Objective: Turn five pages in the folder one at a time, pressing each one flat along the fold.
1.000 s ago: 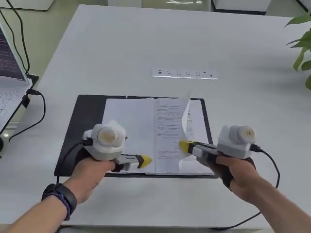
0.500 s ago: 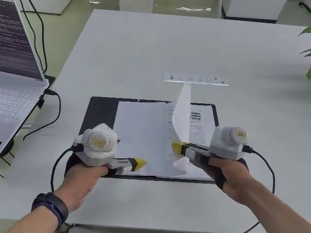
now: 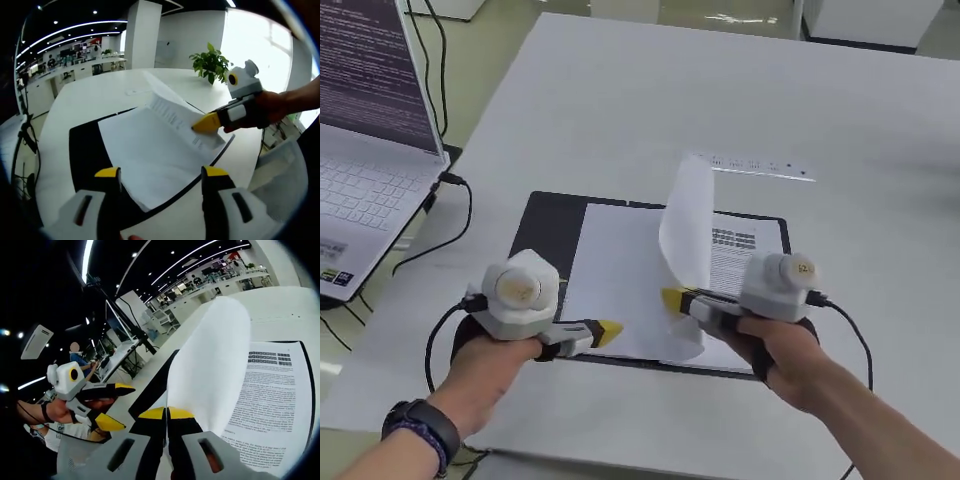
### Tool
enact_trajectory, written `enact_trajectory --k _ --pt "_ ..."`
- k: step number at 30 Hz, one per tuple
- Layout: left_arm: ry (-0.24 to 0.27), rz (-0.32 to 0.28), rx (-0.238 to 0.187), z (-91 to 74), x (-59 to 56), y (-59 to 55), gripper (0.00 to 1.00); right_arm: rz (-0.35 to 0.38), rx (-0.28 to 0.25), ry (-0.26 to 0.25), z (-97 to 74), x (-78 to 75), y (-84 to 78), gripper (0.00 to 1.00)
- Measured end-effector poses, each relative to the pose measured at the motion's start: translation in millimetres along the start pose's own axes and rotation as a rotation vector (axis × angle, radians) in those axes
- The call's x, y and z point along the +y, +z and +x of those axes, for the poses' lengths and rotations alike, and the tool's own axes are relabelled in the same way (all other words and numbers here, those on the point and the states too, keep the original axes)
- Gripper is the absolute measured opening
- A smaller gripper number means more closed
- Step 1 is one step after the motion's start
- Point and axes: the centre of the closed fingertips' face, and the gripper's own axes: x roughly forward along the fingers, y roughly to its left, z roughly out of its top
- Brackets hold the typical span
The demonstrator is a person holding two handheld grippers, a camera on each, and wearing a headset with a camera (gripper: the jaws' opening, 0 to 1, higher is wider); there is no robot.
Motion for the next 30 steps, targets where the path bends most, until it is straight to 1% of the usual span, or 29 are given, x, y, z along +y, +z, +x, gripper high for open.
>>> enact_trajectory --k 4,9,13,19,21,23,26,30 --pt "0.007 -0.006 0.001 -6.7 4.8 -4.6 0.64 0.001 0.006 0.015 11.6 8.3 -0.2 0.00" --pt "0.019 -0.013 -0.002 -15.0 12.4 -7.6 0.64 -0.005 0.022 0.039 25.6 20.6 -2.3 0.00" --pt "0.029 -0.019 -0.005 -21.0 18.1 -9.9 0.64 -0.007 0.032 0.053 35.3 27.7 -4.0 0.00" --pt "0.040 -0.032 -0.007 -27.6 26.4 -15.7 0.64 -0.003 0.056 0.079 50.7 38.4 -9.8 0.00" --pt "0.044 -0.036 -0.006 -29.8 29.3 -17.4 0.64 -0.011 0.074 0.083 56.1 40.4 -12.9 0.00" --pt "0.045 -0.041 -0.007 -31.9 31.6 -18.1 0.64 -0.008 0.081 0.087 60.4 41.7 -14.7 0.00" --pt "0.052 -0.047 -0.011 -35.0 35.6 -19.4 0.64 0.025 0.093 0.098 67.8 43.6 -19.3 0.00" --pt "0.060 -0.059 -0.012 -38.3 39.7 -22.9 0.64 0.041 0.104 0.102 76.9 45.7 -23.4 0.00"
